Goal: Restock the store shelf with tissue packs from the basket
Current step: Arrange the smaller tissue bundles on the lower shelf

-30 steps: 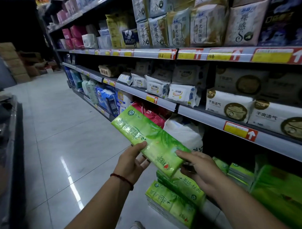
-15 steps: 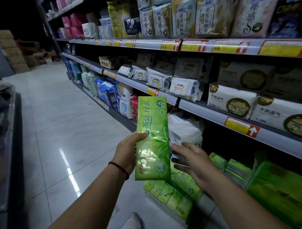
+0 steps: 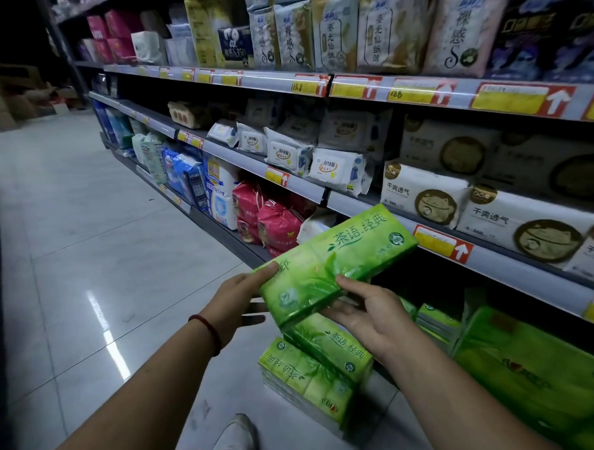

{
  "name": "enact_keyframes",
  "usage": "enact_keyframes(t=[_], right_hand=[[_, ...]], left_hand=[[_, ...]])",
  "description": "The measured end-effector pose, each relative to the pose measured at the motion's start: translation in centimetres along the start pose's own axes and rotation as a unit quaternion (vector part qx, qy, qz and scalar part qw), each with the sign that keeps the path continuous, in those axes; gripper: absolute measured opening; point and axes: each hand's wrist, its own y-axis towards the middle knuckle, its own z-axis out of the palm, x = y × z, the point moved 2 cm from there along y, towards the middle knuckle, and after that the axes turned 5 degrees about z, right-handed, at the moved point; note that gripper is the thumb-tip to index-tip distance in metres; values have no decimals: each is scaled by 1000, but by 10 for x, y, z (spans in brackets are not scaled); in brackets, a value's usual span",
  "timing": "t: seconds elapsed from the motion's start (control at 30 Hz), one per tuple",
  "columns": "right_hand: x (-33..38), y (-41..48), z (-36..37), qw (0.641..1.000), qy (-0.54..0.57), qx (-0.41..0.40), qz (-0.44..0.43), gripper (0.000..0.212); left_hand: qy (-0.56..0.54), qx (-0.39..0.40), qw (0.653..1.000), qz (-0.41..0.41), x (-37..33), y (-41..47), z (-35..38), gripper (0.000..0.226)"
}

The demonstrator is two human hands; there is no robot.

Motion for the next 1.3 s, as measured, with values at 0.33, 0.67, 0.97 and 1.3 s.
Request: enact_keyframes(t=[0.33,0.67,0.97,1.3], right_hand=[[2,-3,5,998,49,26,-19,28],[-4,-4,-4,995,95,25,-30,63],[-7,-3,-9,995,96,-3,-13,35],[7,2,-32,997,32,-73,8,24]], left_hand=[[-243,-24,963,117,-10,11,4,61],[-245,-59,963,92,-2,7,-32,33],[-195,-39,979,39,5,10,-32,24],[-182,-33,983,-4,10,26,-22,65]])
